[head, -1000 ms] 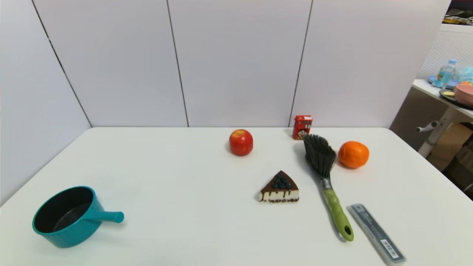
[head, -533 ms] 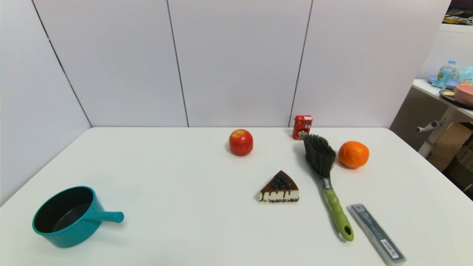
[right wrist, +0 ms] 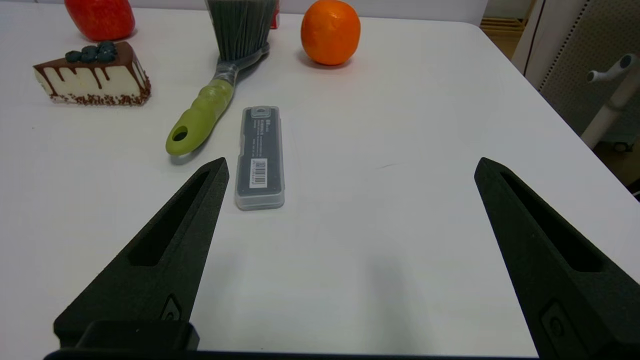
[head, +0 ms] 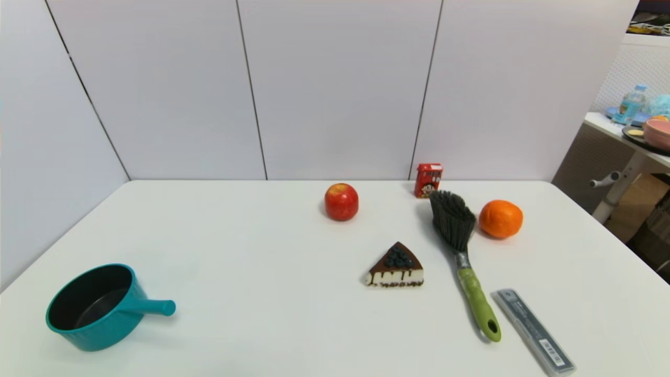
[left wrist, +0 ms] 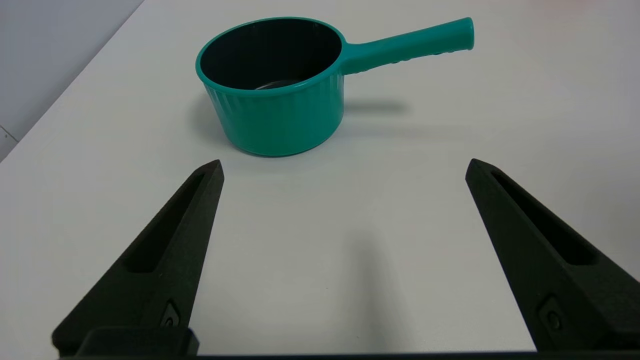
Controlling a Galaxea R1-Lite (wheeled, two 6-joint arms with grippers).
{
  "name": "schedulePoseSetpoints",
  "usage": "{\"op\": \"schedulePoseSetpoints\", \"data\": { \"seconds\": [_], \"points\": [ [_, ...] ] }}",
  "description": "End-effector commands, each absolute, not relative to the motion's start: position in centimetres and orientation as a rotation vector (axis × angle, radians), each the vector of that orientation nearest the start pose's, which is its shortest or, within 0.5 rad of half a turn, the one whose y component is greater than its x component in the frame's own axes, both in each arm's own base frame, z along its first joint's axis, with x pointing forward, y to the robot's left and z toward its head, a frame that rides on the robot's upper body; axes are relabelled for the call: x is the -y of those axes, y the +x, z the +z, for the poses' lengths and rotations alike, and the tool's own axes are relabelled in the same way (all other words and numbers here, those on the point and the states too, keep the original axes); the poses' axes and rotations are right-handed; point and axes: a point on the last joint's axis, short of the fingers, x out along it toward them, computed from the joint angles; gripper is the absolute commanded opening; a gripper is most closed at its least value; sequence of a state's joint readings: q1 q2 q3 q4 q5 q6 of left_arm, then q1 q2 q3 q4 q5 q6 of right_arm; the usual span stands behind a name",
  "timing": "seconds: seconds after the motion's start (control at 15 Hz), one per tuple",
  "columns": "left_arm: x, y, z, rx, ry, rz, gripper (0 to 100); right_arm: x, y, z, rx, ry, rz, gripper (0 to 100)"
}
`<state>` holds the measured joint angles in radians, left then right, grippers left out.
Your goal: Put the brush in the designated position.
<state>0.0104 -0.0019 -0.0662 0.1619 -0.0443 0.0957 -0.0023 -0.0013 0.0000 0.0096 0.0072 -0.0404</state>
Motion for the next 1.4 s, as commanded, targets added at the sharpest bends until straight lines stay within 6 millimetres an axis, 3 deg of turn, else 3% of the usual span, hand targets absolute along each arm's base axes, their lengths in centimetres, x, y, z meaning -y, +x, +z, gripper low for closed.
{"op": "schedulePoseSetpoints", "data": {
  "seconds": [0.07, 1.4],
  "points": [
    [0.13, -2.86, 7.69, -0.095, 0.094, -0.038, 100, -0.02, -2.27, 7.41, -0.011, -0.037, 0.003, 100],
    [0.13, -2.86, 7.69, -0.095, 0.094, -0.038, 100, -0.01, -2.27, 7.41, -0.011, -0.026, 0.0, 100]
  ]
}}
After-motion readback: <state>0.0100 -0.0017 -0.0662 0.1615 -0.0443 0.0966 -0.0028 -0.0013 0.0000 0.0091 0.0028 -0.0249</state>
